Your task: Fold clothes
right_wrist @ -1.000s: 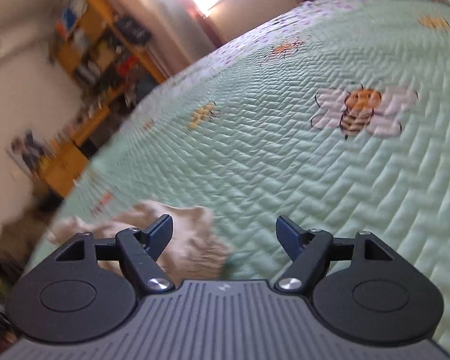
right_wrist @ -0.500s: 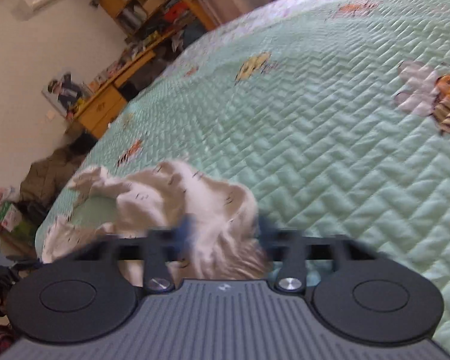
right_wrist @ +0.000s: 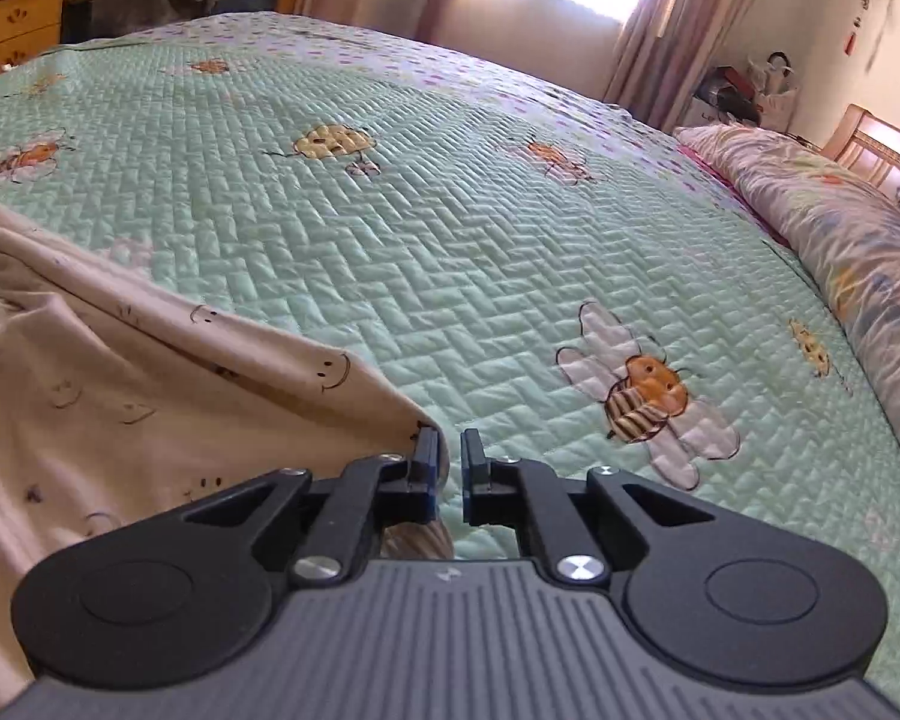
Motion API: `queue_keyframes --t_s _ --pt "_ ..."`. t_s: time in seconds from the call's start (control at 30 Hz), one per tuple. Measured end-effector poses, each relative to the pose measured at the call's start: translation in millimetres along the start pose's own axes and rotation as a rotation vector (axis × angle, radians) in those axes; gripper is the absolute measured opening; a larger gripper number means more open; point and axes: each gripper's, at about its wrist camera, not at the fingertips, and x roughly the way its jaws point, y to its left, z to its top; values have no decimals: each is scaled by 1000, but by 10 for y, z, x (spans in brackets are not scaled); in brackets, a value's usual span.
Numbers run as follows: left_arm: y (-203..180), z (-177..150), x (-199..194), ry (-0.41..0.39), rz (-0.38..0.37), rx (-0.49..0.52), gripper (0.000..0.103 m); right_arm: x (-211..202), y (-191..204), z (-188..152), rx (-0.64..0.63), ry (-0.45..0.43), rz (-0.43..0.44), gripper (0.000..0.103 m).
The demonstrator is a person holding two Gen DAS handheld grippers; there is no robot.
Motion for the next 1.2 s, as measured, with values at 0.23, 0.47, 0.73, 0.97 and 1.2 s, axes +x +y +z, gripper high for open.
queue_keyframes --t_s 0.23,0.47,0.73,0.97,1.2 --pt "187 -41 -85 -40 -85 -86 102 -11 -173 -121 173 16 56 19" --pt "444 -115 -208 -120 -153 -174 100 -479 -558 -405 623 -30 105 39" --pt "812 -175 -440 -209 -120 -290 100 -1417 521 -282 498 -241 145 67" --pt "946 -109 -556 -197 -23 -308 101 -1452 1771 -162 437 -161 610 70" --pt "1017 -136 -407 -155 14 -292 102 -1193 1962 -475 715 8 753 70"
